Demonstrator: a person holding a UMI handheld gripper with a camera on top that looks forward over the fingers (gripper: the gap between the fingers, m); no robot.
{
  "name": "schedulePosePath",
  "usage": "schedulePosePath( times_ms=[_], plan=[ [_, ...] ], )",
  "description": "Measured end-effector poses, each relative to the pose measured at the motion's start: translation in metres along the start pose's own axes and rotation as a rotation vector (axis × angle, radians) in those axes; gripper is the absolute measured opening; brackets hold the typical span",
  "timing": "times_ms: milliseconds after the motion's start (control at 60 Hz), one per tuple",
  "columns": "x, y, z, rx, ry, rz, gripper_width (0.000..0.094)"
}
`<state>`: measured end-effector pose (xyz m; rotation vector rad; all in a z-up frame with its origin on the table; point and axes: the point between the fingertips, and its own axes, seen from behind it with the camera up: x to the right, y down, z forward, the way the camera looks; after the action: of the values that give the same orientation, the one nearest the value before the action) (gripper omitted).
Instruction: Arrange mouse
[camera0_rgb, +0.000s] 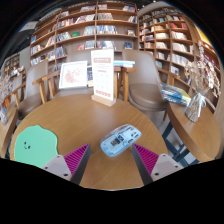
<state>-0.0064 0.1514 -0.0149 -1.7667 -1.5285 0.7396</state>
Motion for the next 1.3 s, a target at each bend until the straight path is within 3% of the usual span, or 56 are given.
schedulePosePath(
  times_ms=[550, 600, 650, 717, 883, 1067, 1300],
  plan=[
    [-0.015, -0.053, 0.071, -0.023, -0.057, -0.043, 0.0819],
    [-0.016, -0.054, 0.072, -0.020, -0.063, -0.050, 0.0748],
    [-0.015, -0.056, 0.074, -0.015, -0.057, -0.053, 0.0452],
    [-0.011, -0.054, 0.068, -0.039, -0.030, -0.044, 0.0429],
    [-0.043, -0.083, 0.015, 0.030, -0.088, -0.027, 0.0415],
    [-0.141, -0.096, -0.048, 0.064, -0.225, -0.071, 0.0414],
    [-0.246, -0.015, -0.051, -0.044, -0.295, -0.111, 0.0413]
  ],
)
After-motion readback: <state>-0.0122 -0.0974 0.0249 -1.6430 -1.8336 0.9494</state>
